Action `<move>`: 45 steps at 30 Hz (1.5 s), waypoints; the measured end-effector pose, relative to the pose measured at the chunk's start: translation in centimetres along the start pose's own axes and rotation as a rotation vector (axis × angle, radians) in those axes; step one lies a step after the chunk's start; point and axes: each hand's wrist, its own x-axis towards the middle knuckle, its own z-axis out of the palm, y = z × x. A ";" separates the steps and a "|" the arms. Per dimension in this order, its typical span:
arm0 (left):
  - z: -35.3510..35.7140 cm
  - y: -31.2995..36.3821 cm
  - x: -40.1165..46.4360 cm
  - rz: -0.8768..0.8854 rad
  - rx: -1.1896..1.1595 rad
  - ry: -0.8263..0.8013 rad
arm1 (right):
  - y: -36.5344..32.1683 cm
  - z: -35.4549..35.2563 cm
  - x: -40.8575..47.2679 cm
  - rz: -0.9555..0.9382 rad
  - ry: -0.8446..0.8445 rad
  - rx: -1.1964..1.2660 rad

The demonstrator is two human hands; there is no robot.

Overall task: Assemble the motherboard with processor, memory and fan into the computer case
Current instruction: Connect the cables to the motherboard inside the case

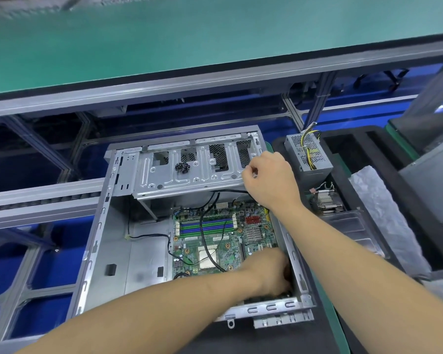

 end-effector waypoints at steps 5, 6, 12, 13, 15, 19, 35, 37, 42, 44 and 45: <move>-0.2 0.0 -0.2 -0.003 0.000 0.001 | -0.2 -0.2 -0.1 0.015 -0.017 0.019; -0.2 0.0 -0.2 -0.003 0.013 -0.002 | -0.2 -0.3 -0.1 0.022 -0.021 0.024; 0.3 -0.3 0.5 0.032 0.001 0.012 | -0.2 -0.3 -0.2 0.047 -0.035 0.037; 0.5 -0.4 0.6 0.039 -0.006 0.015 | -0.2 -0.4 -0.2 0.048 -0.035 0.041; 0.8 -0.6 0.7 0.052 -0.022 0.022 | -0.2 -0.4 -0.2 0.048 -0.032 0.051; 0.8 -0.8 0.5 0.081 -0.023 0.030 | -0.2 -0.4 -0.2 0.052 -0.039 0.048; 0.2 -0.8 0.2 -0.013 -0.130 -0.012 | -0.1 -0.3 -0.2 0.042 -0.019 0.049; 0.2 -0.8 0.2 -0.020 -0.099 -0.018 | -0.1 -0.2 -0.2 0.045 -0.017 0.067; -0.1 -0.5 0.0 -0.005 -0.047 -0.041 | 0.7 -0.6 -1.0 0.134 0.043 0.330; -0.2 -0.5 0.1 0.008 -0.026 -0.046 | 1.3 -1.1 -2.2 0.232 0.080 0.508; -0.1 -0.4 0.1 0.008 -0.017 -0.044 | 1.6 -1.2 -2.9 0.252 0.081 0.548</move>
